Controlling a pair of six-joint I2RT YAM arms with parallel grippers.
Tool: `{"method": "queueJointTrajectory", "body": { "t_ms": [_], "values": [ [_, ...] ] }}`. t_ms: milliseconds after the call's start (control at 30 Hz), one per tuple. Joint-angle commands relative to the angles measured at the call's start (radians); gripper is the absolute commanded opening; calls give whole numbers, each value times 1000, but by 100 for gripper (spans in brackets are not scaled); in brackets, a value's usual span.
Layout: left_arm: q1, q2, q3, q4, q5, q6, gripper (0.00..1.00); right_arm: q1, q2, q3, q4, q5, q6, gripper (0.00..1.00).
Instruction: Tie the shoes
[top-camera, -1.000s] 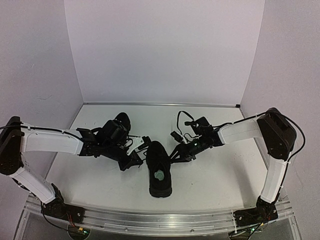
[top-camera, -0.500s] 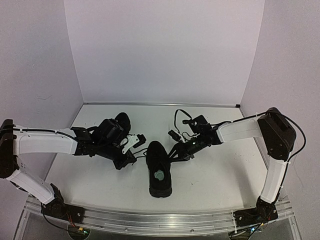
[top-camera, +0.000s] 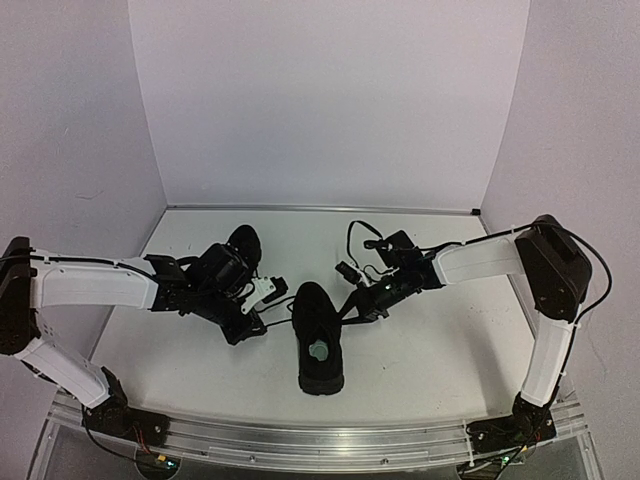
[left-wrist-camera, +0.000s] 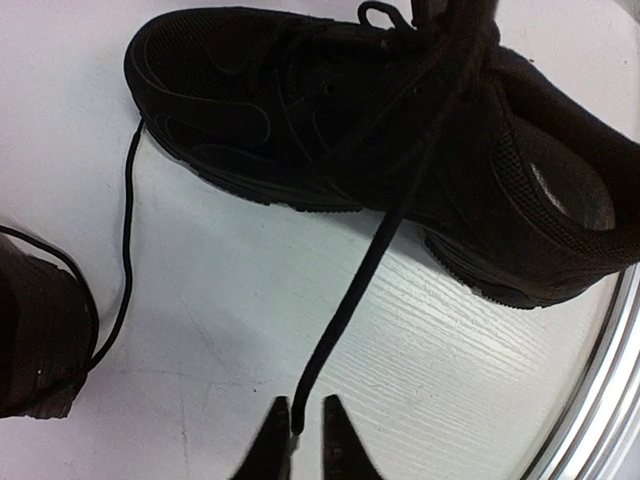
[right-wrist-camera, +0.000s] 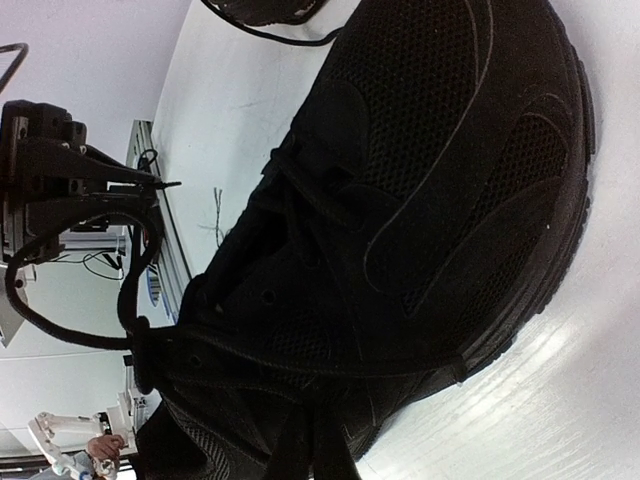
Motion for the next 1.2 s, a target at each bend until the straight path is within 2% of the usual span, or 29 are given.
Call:
{"method": "queueJointTrajectory", "body": {
  "t_ms": [0, 133, 233, 400, 667, 800, 1067, 1167],
  "values": [
    [2, -7, 45, 6, 18, 17, 28, 7, -60, 22, -5, 17, -8, 0],
    [1, -72, 62, 99, 29, 44, 43, 10, -66, 27, -5, 23, -8, 0],
    [1, -56, 103, 114, 53, 79, 48, 13, -64, 31, -4, 25, -6, 0],
    [2, 45, 176, 116, 75, 132, 53, 15, -68, 33, -4, 35, -5, 0],
    [1, 161, 247, 141, 100, 186, 51, 15, -81, 23, -5, 57, -2, 0],
    [12, 199, 255, 147, 115, 185, 43, 15, -87, 14, -5, 70, -5, 0],
    [32, 190, 248, 98, 112, 174, 1, 15, -101, -10, -11, 98, -13, 0],
    [44, 163, 224, 90, 91, 163, 0, 13, -114, -22, -16, 123, -16, 0]
  ]
}}
